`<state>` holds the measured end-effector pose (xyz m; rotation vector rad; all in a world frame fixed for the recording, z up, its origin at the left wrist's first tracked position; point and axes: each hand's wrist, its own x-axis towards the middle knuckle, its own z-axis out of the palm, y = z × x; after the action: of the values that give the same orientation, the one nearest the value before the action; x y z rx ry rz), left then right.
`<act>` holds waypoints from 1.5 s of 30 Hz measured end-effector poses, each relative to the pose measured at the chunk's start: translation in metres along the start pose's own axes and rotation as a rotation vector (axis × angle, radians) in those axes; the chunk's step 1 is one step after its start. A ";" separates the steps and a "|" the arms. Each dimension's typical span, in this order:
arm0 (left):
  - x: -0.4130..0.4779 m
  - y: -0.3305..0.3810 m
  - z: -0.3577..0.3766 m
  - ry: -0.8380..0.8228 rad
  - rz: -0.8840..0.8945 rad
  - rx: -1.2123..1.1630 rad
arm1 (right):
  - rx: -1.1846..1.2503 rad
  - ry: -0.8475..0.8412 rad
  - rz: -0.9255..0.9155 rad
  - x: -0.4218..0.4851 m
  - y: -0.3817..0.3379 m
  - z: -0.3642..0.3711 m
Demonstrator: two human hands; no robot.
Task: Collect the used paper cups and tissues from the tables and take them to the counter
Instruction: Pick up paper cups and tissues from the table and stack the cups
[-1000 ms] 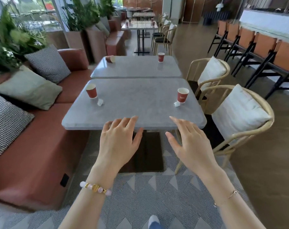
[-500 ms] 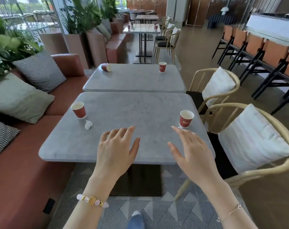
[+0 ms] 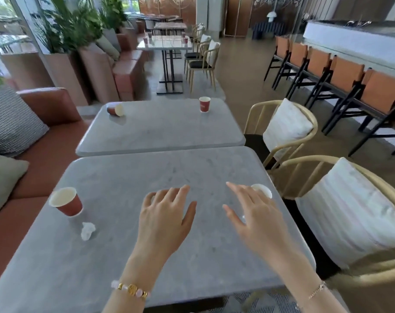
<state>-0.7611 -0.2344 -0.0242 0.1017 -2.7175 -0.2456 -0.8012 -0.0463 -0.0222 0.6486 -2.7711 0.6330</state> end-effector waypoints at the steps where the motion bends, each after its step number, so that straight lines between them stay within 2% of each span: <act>1: 0.010 -0.003 0.004 -0.001 0.016 -0.004 | -0.004 0.010 0.008 0.009 0.000 0.003; 11: 0.076 -0.017 0.037 -0.026 0.089 -0.052 | -0.012 -0.012 0.066 0.067 0.023 0.021; 19: 0.093 -0.004 0.056 -0.055 0.106 -0.063 | 0.000 -0.029 0.080 0.081 0.047 0.026; 29: 0.088 0.026 0.084 -0.142 0.121 -0.087 | 0.029 0.033 0.129 0.062 0.083 0.029; 39: 0.076 0.053 0.113 -0.258 0.174 -0.109 | 0.026 0.002 0.239 0.025 0.119 0.039; 45: 0.076 0.063 0.125 -0.266 0.184 -0.107 | 0.134 -0.029 0.344 0.013 0.144 0.054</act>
<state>-0.8839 -0.1606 -0.0954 -0.2260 -2.9446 -0.3735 -0.8864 0.0407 -0.1167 0.2021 -2.9113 0.8885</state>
